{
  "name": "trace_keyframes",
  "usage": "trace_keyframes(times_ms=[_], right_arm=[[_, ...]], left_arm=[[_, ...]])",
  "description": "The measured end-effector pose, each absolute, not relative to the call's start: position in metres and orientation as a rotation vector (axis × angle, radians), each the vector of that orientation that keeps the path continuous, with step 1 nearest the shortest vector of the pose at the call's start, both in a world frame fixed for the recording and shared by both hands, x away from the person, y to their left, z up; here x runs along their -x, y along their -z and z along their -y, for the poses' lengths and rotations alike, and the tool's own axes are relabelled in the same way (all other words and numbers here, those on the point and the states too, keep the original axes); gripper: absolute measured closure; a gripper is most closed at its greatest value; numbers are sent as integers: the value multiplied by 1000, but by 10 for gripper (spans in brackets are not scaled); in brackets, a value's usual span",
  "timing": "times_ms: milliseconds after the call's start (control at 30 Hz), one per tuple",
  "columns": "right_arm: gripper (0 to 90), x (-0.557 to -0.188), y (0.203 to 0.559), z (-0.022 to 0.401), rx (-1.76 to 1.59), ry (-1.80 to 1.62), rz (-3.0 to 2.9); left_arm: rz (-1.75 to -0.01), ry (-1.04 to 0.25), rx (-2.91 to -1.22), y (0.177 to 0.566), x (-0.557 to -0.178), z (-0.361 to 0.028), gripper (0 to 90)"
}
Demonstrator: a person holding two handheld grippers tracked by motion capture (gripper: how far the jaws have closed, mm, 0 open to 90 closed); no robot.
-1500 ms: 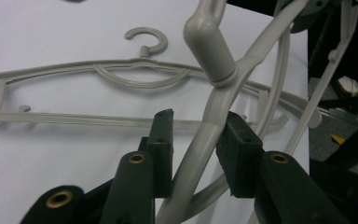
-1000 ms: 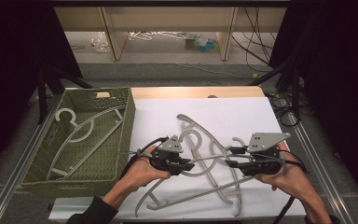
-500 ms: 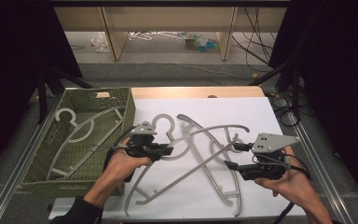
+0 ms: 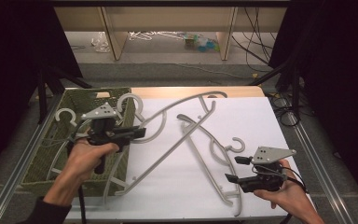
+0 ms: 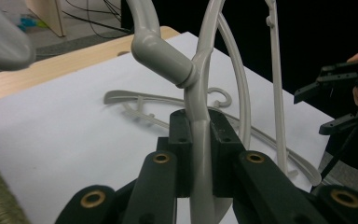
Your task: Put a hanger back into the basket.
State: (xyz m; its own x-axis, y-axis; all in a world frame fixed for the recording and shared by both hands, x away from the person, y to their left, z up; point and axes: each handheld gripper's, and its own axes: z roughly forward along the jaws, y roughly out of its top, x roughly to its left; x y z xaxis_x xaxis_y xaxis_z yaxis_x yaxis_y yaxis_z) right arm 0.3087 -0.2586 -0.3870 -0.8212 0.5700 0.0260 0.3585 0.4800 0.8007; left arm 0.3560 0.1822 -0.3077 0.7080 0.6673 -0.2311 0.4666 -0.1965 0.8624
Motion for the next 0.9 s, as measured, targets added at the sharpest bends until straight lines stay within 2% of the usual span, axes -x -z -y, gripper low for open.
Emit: trace_keyframes(times_ms=[133,533,700,900], right_arm=[[293,-310,391,259,-820,-1255,-2485],[286,-312,398,259,-827,-1242,-2497],[288,-311,399,259,-833,-1242,-2502],[277,-312,402,259,-846,-1240,-2496]], left_arm=[[-925,-267,-1815,299,-359,-205,814],[-1063,-338,-1713,292,-370,-268,815],[-1090,-430,-1708,294,-377,-295,815],[-1129,-479,-1691,294,-385,-315,815]])
